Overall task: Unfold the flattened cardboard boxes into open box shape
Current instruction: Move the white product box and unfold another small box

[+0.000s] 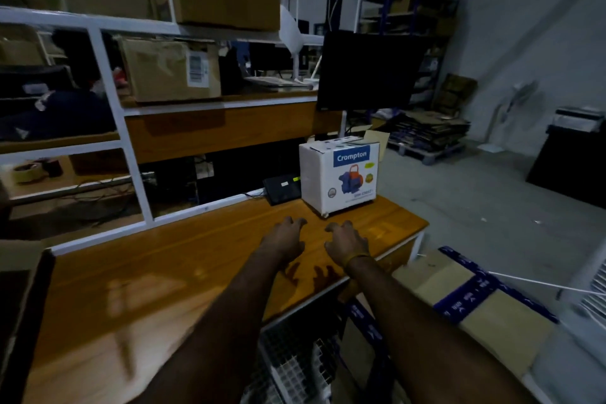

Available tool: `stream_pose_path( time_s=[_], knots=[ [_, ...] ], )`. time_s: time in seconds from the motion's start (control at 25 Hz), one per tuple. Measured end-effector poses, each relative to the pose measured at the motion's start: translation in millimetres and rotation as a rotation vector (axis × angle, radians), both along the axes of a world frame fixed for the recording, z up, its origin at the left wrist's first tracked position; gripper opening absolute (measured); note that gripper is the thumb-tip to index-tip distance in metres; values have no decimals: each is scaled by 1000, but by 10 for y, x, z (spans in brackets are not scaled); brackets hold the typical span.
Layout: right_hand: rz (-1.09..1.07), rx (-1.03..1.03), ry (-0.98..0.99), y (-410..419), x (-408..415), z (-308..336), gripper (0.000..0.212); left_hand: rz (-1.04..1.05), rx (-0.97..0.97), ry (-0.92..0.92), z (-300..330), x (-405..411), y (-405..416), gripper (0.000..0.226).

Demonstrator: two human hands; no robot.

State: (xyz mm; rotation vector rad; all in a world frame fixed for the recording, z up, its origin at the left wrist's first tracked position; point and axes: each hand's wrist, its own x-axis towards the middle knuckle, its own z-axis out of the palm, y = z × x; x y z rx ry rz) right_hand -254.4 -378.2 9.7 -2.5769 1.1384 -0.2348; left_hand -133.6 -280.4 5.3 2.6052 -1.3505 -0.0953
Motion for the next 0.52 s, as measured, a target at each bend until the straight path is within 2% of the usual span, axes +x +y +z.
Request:
stream_pose_path(
  time_s=[0.28,0.52],
  knots=[
    [-90,13,-32,-919,676,-6,41,-108,-30,-27,129,726,-1043,63],
    [-77,-66,-63,-1674,1150,22,49,-135,-176,-4,109,1137,-1787,62]
  ],
)
